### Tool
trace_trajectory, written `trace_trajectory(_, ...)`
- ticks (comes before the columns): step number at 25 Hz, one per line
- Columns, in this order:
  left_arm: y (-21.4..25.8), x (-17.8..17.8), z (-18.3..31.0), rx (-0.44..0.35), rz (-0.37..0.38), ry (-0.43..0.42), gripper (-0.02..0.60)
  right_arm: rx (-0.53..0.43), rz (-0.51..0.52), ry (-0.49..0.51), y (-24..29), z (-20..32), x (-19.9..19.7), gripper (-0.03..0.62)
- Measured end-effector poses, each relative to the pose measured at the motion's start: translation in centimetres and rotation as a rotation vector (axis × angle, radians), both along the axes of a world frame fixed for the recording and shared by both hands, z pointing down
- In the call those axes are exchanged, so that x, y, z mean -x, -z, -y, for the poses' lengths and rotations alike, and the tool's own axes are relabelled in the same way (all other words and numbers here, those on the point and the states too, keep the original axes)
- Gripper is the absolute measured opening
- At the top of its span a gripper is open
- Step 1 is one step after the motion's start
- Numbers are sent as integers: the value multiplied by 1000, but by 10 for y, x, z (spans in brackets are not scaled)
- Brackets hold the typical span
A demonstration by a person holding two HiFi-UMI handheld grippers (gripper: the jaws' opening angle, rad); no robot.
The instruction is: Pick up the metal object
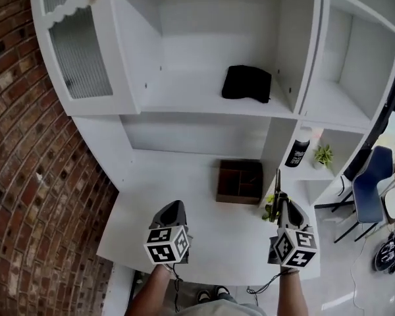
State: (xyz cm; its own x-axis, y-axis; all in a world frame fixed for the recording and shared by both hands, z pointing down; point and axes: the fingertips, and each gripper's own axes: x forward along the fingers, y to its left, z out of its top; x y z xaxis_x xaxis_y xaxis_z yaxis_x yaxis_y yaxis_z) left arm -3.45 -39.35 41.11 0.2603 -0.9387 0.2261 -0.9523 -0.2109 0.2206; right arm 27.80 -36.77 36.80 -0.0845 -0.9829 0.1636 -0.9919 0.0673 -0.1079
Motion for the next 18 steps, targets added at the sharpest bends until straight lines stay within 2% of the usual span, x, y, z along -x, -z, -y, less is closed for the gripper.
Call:
trace_trajectory(6, 30, -52, 22, -53, 12, -106, 12, -36, 33, -110, 13, -18, -52, 8)
trace_trajectory(12, 36, -87, 24, -68, 32, -155, 12, -40, 44, -158, 14, -32, -83, 8)
trace_trajectory(18, 37, -104, 22, -64, 31, -171, 12, -38, 50, -170, 13, -37, -96, 8)
